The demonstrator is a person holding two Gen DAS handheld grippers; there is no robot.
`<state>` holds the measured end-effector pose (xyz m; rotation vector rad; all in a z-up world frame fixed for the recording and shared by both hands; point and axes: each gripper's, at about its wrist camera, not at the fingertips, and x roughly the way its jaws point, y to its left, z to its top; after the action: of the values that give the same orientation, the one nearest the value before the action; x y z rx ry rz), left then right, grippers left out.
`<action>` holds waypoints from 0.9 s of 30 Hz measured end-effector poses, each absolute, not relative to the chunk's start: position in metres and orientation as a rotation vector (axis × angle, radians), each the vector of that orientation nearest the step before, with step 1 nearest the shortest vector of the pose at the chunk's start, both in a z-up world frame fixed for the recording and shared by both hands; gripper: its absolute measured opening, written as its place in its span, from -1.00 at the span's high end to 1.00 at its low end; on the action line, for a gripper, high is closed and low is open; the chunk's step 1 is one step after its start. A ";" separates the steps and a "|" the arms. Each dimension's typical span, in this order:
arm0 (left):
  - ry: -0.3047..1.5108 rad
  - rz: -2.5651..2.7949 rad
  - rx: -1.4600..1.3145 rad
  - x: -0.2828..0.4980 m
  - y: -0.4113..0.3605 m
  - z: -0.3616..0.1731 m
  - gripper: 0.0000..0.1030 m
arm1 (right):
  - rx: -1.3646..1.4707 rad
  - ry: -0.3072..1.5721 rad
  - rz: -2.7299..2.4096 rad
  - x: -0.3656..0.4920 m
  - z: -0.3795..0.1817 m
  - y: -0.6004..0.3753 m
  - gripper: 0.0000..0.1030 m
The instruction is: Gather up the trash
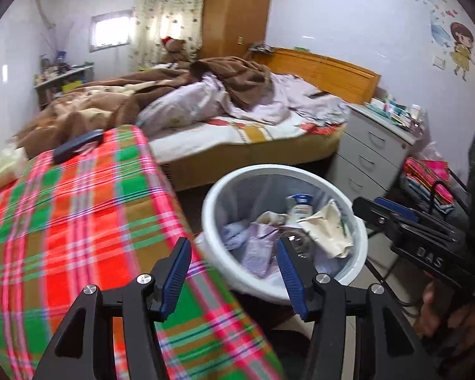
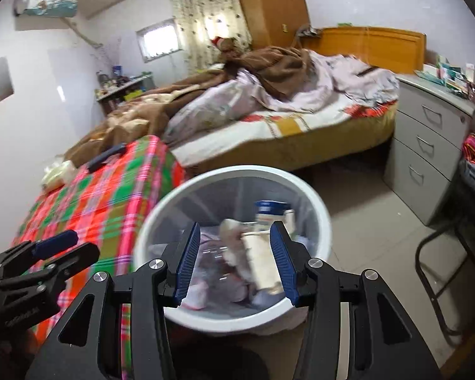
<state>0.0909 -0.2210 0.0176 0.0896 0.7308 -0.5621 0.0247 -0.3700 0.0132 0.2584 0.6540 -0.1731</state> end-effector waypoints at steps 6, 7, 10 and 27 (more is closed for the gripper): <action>0.697 -0.442 0.071 0.069 -0.178 0.022 -0.07 | 0.249 0.608 -0.096 0.019 0.015 -0.341 -0.04; 0.692 -0.412 0.070 0.065 -0.169 0.023 -0.07 | 0.244 0.606 -0.088 0.020 0.015 -0.337 -0.07; 0.672 -0.346 0.083 0.056 -0.150 0.027 -0.07 | 0.184 0.593 -0.072 0.020 0.015 -0.319 -0.14; 0.610 -0.202 0.036 0.015 -0.083 0.024 -0.07 | 0.090 0.576 0.045 0.008 0.007 -0.259 -0.14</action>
<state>0.0148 -0.0832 0.0245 0.0362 0.6102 -0.2021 0.0078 -0.2590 0.0075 0.0902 0.5763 0.0454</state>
